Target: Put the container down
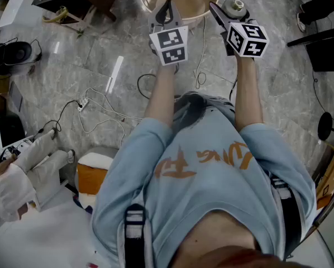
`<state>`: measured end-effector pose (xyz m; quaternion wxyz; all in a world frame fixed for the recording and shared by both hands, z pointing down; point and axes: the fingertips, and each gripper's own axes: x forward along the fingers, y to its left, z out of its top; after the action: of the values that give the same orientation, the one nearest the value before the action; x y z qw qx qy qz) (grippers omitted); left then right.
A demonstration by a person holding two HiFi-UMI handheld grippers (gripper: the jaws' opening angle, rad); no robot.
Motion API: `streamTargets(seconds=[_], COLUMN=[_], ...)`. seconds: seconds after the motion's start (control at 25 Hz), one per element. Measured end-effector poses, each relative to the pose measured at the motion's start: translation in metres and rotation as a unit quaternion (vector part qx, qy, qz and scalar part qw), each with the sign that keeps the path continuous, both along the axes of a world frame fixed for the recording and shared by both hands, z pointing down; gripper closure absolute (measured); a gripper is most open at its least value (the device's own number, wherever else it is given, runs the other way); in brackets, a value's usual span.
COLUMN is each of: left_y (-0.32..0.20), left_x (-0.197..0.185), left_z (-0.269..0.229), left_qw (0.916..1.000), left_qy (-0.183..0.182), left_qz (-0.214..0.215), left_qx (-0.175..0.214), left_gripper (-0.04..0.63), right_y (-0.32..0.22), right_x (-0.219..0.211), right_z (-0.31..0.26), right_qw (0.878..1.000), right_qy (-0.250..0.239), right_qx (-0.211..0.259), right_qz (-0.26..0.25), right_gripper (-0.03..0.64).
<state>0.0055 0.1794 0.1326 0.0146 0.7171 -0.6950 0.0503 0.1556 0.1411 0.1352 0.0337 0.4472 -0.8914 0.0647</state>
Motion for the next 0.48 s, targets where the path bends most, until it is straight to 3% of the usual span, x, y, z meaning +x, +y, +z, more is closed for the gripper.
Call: streamTargets(seconds=[0.24,0.48], left_y=[0.002,0.004], left_x=[0.002,-0.002], left_z=[-0.002,0.004], left_qw=[1.0,0.9998], left_qy=[0.002,0.01], left_qz=[-0.003,-0.017], left_qx=[0.0,-0.002], left_gripper=[0.571,0.571], right_y=[0.003,-0.003], right_x=[0.001,0.022], right_z=[-0.001,0.002], right_qw=[1.0,1.0], right_qy=[0.006,-0.028], right_qx=[0.003,-0.009], right_qz=[-0.009,0.007], right_gripper=[0.259,0.259])
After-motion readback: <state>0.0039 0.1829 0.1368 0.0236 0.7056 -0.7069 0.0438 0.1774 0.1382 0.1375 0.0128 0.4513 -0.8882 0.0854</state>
